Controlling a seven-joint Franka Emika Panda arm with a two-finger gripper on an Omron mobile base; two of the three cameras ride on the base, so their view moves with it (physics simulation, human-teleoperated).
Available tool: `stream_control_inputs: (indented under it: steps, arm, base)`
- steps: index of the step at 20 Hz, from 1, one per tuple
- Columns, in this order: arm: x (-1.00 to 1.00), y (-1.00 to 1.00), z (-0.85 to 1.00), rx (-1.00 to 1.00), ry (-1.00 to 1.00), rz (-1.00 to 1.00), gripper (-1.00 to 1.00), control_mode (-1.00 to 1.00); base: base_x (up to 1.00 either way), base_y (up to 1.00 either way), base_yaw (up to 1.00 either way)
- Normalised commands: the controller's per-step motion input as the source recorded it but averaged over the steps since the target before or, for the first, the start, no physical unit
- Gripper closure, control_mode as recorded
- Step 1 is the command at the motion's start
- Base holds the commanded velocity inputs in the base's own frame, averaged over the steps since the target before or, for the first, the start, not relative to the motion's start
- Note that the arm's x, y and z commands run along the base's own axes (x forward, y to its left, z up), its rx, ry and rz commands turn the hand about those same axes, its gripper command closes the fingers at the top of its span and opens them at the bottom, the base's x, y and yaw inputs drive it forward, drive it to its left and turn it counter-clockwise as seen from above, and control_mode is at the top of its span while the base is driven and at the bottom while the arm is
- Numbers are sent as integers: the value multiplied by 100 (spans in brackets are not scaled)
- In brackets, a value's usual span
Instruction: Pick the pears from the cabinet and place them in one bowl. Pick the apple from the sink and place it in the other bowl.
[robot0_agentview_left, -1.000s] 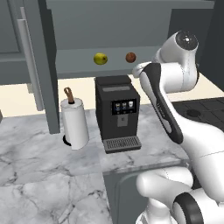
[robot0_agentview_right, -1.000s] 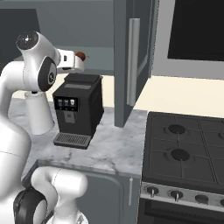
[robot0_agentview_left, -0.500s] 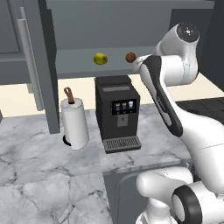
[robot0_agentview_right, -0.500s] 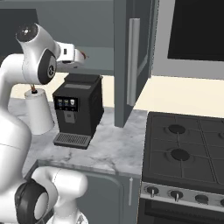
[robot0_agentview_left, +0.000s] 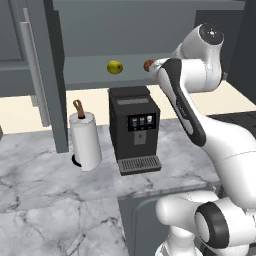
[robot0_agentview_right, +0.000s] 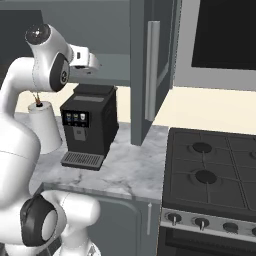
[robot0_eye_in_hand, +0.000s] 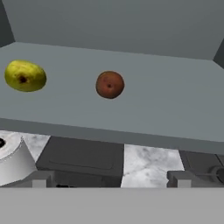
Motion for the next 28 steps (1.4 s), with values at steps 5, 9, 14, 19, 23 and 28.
stream_control_inputs:
  steps: [5, 9, 14, 19, 23, 28]
  arm:
    - [34, 2, 1, 6, 0, 0, -100, -100]
    - [36, 10, 0, 5, 0, 0, -100, -100]
    - [35, 8, -2, 7, 0, 0, -100, -100]
    - [38, 3, -1, 3, 0, 0, -100, -100]
    - [37, 2, -2, 0, 0, 0, -100, -100]
    - [30, 2, -7, 0, 0, 0, -100, -100]
  base:
    - [0, 0, 0]
    - [0, 0, 0]
    - [0, 0, 0]
    - [0, 0, 0]
    - [0, 0, 0]
    - [0, 0, 0]
